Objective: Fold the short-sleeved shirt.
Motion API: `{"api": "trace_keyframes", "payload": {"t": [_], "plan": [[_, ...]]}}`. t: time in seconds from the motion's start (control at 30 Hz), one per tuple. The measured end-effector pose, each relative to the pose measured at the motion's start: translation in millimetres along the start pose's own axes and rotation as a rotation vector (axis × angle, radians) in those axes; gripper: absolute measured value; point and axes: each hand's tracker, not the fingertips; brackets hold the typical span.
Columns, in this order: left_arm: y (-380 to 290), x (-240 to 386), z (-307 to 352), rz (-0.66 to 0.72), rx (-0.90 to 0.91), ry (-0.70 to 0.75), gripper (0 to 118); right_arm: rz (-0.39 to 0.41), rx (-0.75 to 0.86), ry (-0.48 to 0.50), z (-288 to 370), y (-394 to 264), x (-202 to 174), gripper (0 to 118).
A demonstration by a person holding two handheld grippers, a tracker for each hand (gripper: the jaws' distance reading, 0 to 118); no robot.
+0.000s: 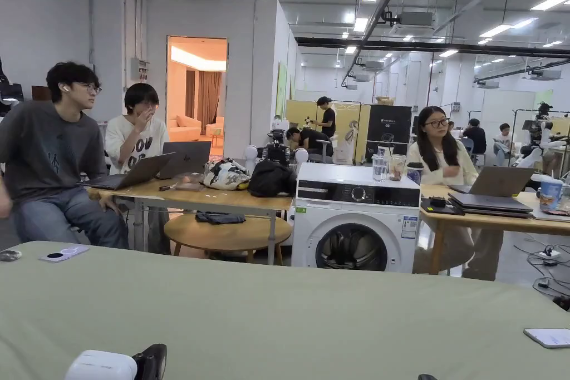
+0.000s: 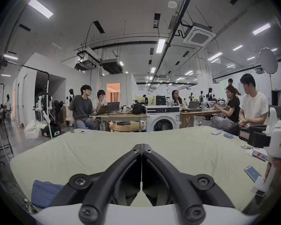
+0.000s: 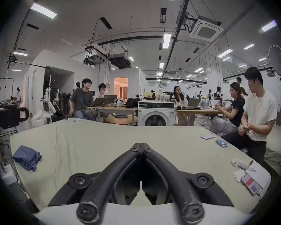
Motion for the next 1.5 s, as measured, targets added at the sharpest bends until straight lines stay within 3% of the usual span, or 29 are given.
{"api": "trace_keyframes", "payload": {"t": [0.13,0.17,0.2,0.23,0.3,0.33,0.4,0.67,0.77,0.93,1.27,1.5], "plan": [[2,2,2,-0.006,0.015,0.004,0,0.005,0.000,0.003,0,0,-2,0],[2,2,2,-0.009,0.018,0.005,7,0.000,0.001,0.006,0,0,-2,0],[2,2,2,-0.015,0.015,0.010,21,-0.004,0.002,0.008,0,0,-2,10],[3,3,2,-0.024,0.011,0.007,41,-0.008,0.002,0.010,0,1,-3,36],[2,5,2,-0.038,0.004,0.009,74,-0.006,-0.001,0.010,1,0,-2,76],[1,6,3,-0.040,0.005,0.013,96,-0.002,-0.003,0.011,1,0,-3,97],[1,6,3,-0.033,0.001,0.005,105,0.012,-0.013,-0.001,1,-1,-5,112],[0,10,10,0.006,0.046,-0.015,105,0.006,-0.002,0.045,6,-4,-7,114],[1,9,10,0.016,0.049,-0.018,105,0.011,-0.007,0.015,4,-4,-9,114],[2,5,11,0.034,0.049,-0.010,105,-0.065,-0.011,-0.001,4,-4,-5,114],[3,-3,11,0.078,0.036,-0.004,105,-0.141,-0.011,-0.028,7,4,6,114],[2,-4,9,0.105,0.005,-0.028,105,-0.115,-0.017,-0.042,8,13,1,114]]}}
